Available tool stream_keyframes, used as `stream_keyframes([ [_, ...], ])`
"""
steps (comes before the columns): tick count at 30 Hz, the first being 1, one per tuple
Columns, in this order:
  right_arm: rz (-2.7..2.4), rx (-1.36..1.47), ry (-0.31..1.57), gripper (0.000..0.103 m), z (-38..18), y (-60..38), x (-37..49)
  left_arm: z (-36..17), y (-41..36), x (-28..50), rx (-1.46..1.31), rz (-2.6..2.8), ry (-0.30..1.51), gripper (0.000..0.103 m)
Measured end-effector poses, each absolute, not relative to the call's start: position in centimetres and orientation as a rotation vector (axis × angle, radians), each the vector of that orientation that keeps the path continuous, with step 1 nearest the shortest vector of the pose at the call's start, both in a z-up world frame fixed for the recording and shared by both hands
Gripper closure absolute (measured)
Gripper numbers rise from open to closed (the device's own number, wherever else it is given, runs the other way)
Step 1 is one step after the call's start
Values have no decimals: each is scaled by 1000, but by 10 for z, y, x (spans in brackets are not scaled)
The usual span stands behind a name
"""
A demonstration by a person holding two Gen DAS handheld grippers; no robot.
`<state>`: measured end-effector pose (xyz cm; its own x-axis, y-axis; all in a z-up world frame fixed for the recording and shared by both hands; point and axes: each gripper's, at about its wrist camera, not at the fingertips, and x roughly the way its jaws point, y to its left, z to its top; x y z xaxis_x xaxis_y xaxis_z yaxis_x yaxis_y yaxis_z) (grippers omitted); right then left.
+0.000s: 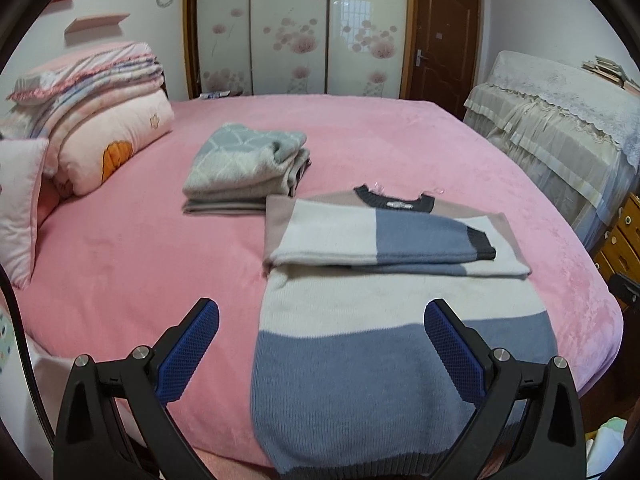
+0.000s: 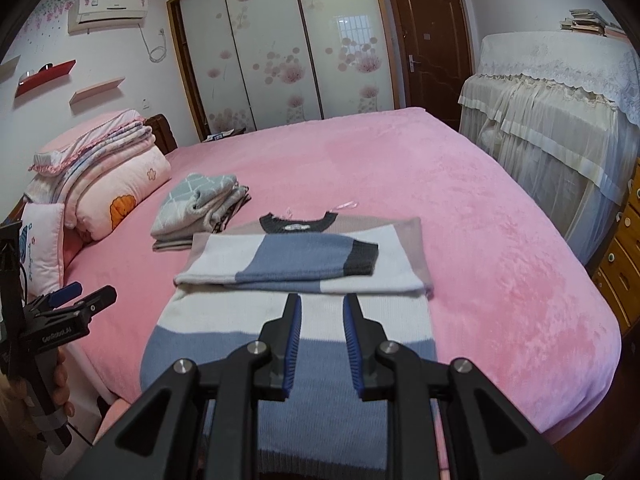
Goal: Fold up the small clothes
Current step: 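Move both tools back to the sweater's ribbed hem, then grasp the ribbed hem with both tools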
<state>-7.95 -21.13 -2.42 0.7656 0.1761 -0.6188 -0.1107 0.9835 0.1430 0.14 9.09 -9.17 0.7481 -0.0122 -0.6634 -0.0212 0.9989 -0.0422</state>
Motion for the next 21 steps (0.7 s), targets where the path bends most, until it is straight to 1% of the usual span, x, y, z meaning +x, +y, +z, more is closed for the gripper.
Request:
stream_keyframes([
  [6,163,83,729,82,-49,-210,-91,-120,105,-2,-121,-5,786,1],
  [17,175,66,795,82,-93,-213,-103,-178,131,-16,-114,19,906,1],
  [21,173,75,844,82,-115,-220,-104,-202,143,-24,-127,11,959,1],
])
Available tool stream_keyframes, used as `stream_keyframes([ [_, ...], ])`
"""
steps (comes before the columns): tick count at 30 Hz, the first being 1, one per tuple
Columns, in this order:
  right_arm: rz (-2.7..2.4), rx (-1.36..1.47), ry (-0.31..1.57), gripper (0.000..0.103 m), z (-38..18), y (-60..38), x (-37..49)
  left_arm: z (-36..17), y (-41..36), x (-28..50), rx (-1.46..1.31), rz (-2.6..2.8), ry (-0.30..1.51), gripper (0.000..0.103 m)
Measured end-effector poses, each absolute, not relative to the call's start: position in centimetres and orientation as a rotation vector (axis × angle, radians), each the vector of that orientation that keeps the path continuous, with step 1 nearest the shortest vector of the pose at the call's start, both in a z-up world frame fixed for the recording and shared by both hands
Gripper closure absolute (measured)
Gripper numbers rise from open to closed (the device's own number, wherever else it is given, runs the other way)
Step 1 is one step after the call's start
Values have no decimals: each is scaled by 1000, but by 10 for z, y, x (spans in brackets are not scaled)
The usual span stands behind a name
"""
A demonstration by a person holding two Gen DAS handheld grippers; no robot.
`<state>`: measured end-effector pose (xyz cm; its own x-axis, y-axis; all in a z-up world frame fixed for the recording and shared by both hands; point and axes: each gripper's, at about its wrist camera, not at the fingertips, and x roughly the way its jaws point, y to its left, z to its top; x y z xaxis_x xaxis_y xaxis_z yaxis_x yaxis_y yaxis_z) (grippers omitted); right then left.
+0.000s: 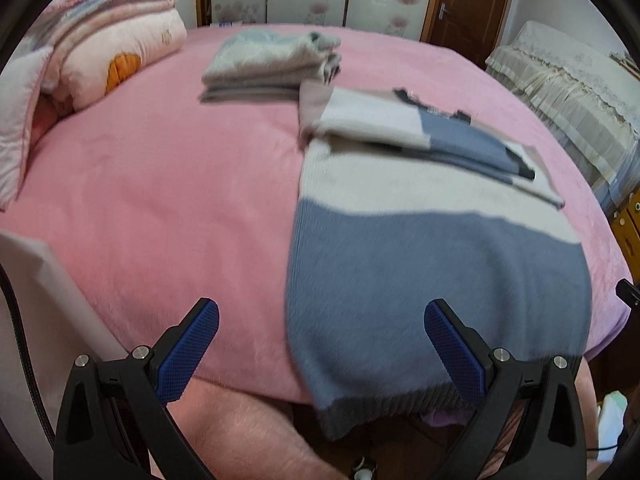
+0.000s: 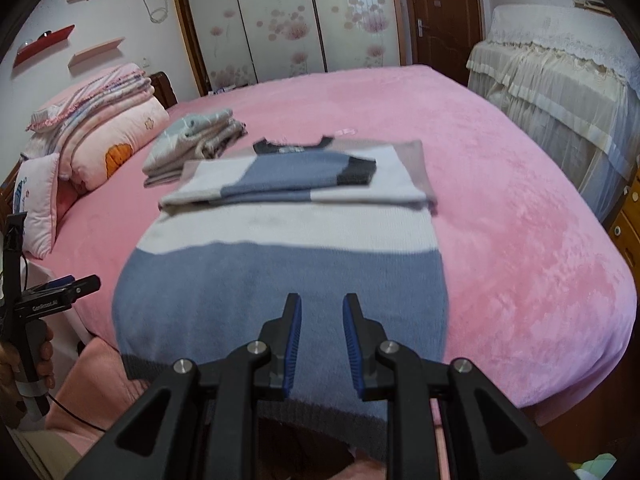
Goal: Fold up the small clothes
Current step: 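Grasp the ribbed hem with both tools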
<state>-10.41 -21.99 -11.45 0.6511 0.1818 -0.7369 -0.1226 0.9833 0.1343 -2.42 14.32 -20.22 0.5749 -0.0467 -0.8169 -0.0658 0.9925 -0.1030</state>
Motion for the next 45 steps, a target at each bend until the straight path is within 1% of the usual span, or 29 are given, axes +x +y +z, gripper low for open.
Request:
stream_keyframes([
  [9,171,102,951,82,-159,-247,-108,-258,155,-20,-197,7,1110,1],
  [12,177,102,978,82,-167,-254,-110,-276,153,-22,-224,-18,1162,4],
  [22,154,138,1087,81,-196,-280,-120,-302,161,-24,-355,-72,1238,4],
  [23,154,141,1096,81,-198,-282,-121,-303,160,-24,-351,-72,1241,4],
  [25,153,146,1109,75,-202,-285,-122,-305,157,-24,-344,-73,1248,4],
  [26,151,148,1113,69,-203,-286,-122,-305,157,-24,-343,-73,1252,4],
  [27,146,148,1117,66,-205,-286,-122,-306,155,-25,-346,-79,1260,5],
  [30,149,162,1130,66,-207,-290,-123,-314,140,-26,-354,-125,1301,13],
  [31,150,168,1132,66,-207,-291,-123,-316,137,-28,-353,-134,1309,18],
  [33,160,187,1137,66,-210,-294,-123,-321,132,-28,-349,-153,1335,20],
  [35,177,208,1146,66,-213,-295,-121,-325,128,-27,-365,-172,1346,24],
  [39,202,224,1171,66,-221,-294,-118,-339,132,-25,-442,-220,1376,30],
  [41,216,234,1185,66,-224,-293,-116,-344,135,-24,-475,-237,1376,34],
  [43,233,245,1193,66,-227,-293,-116,-345,134,-21,-493,-264,1366,46],
  [45,244,253,1198,67,-229,-293,-116,-342,128,-23,-473,-272,1356,50],
])
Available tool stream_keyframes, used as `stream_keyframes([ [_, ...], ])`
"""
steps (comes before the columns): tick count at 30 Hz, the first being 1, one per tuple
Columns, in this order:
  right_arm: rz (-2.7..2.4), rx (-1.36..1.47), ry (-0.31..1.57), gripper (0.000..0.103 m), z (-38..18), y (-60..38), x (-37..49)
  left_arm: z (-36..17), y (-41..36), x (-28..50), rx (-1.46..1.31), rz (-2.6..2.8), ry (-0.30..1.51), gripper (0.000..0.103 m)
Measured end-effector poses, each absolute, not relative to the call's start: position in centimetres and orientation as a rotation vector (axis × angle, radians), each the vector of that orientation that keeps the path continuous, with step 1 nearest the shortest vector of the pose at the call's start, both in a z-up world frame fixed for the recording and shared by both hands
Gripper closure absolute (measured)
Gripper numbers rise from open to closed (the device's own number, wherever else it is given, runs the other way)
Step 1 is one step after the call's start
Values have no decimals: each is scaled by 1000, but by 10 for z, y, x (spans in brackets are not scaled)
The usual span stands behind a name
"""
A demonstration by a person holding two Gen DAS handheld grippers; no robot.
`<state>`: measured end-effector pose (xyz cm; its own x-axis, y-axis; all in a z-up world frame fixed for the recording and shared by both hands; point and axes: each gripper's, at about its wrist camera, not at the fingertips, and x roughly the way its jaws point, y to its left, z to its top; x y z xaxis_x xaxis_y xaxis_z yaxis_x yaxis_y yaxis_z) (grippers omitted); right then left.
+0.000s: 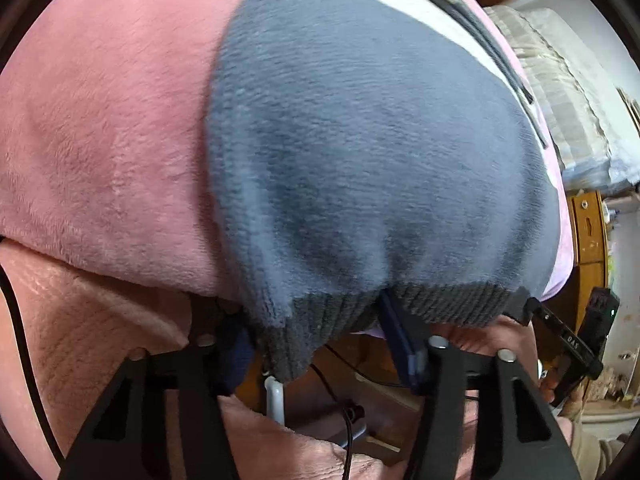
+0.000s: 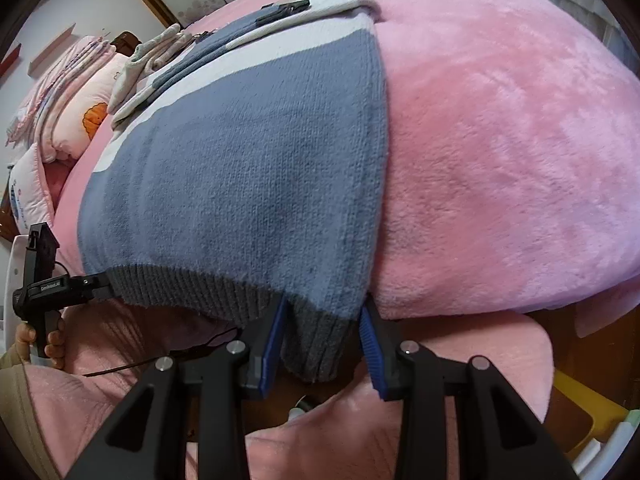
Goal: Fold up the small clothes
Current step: 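Grasp the ribbed hem with both tools, then lift the hem with both tools and fold it toward the collar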
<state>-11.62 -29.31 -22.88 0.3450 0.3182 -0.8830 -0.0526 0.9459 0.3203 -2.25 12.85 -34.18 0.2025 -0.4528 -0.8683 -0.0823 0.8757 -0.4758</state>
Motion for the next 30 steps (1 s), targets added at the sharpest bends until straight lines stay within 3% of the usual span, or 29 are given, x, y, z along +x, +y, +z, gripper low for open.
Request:
stream_keyframes([
  [2,259,262,1201,69,-230,-293,-117,-338,127,-22,-459,-273,1353,54],
  [5,287,274,1211,87,-232,-291,-118,-335,126,-21,-461,-273,1351,64],
  [10,301,248,1176,91,-219,-288,-124,-323,127,-22,-455,-299,1339,94],
  [19,376,334,1047,91,-170,-301,-136,-291,146,-29,-590,-397,1265,95],
  [30,486,487,848,91,-105,-308,-118,-208,172,-24,-800,-520,1003,95],
])
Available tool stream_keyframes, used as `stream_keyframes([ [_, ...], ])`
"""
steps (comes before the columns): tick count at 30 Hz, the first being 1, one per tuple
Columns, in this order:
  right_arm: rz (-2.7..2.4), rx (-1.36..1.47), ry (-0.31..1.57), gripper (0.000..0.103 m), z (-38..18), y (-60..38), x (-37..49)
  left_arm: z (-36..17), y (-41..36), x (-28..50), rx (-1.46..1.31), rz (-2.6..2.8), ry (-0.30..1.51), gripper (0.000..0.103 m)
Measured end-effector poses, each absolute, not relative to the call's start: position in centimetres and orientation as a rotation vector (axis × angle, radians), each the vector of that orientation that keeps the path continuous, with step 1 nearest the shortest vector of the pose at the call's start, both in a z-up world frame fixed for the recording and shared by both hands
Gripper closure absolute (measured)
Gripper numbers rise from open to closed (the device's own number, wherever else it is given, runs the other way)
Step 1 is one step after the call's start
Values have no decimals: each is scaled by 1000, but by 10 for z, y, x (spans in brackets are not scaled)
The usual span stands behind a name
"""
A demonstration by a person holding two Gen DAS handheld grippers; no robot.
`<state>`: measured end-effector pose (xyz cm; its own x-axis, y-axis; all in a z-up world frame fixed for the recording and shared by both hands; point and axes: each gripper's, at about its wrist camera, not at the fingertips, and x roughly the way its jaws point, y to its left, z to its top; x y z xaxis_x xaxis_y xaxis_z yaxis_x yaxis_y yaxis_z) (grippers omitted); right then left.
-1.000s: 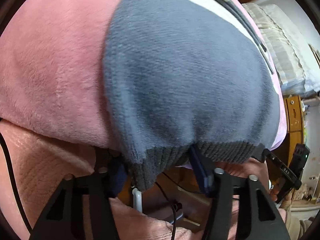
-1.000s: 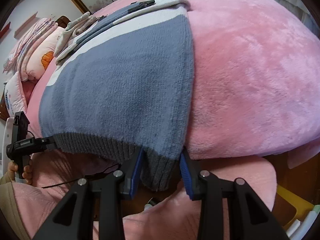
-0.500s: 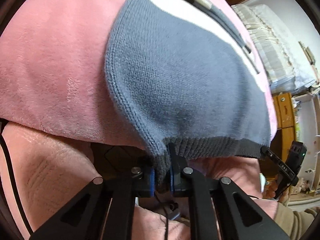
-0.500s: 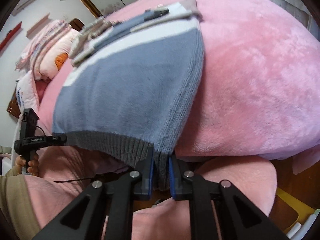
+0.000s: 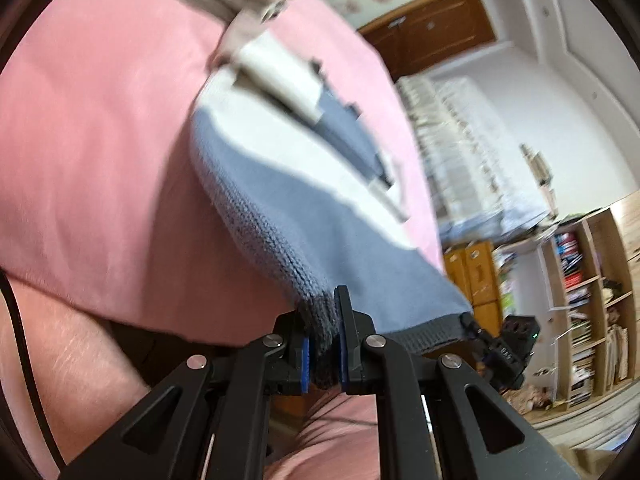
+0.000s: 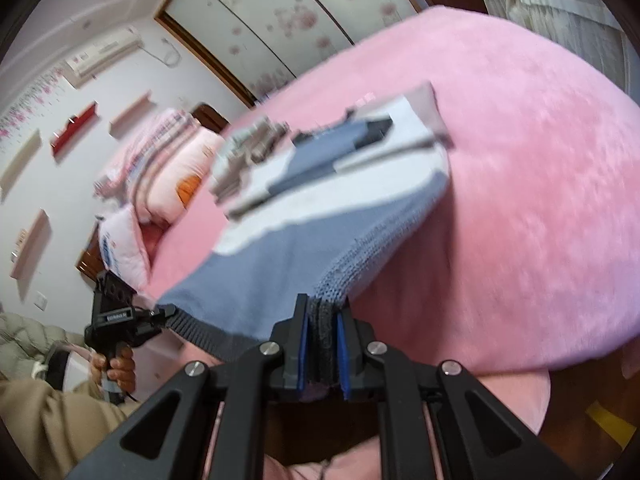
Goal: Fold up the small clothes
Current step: 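Lift the hem with both tools and fold it toward the collar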
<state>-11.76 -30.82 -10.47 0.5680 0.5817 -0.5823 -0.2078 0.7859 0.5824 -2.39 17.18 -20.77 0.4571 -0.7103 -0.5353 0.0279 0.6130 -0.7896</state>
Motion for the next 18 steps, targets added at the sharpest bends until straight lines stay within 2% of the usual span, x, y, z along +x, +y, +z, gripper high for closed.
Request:
stream_keyframes([
  [10,498,661,669,91,-48,-333,-75,-150,199,16,-978,-455,799,95],
  [18,450,711,634,92,-34,-337,4,-141,198,110,-978,-301,775,95],
])
